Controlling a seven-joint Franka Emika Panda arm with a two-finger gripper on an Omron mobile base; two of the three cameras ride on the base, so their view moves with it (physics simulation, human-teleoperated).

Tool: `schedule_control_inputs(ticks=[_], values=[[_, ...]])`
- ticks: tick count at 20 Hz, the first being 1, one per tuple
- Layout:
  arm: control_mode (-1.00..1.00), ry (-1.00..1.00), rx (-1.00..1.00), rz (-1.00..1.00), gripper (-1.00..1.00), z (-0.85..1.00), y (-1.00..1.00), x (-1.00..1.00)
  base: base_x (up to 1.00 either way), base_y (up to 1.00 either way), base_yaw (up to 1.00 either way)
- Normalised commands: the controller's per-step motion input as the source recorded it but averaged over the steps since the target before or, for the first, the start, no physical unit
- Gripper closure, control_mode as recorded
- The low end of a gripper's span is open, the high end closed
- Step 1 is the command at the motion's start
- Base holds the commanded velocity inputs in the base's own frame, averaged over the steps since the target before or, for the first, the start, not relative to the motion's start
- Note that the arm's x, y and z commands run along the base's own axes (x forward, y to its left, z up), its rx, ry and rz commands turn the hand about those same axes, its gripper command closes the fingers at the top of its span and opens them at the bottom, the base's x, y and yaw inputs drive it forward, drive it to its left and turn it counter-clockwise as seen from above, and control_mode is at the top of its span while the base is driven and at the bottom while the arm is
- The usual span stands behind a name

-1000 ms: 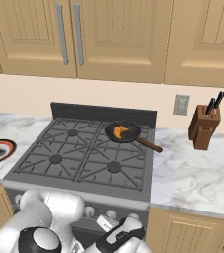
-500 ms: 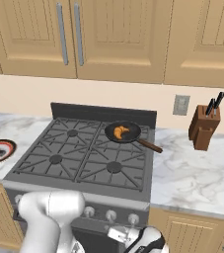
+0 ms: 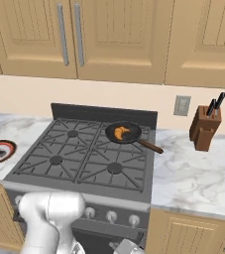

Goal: Pick the croissant and place it on the pan. Then turn on the stove to warm the croissant.

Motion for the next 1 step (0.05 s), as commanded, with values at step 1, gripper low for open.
schedule_control_inputs(ticks=[1], values=[[-1.0,-0.32,0.05,-0.44,1.0,-0.16,-0.19,-0.78,0.0,0.0,0.0]])
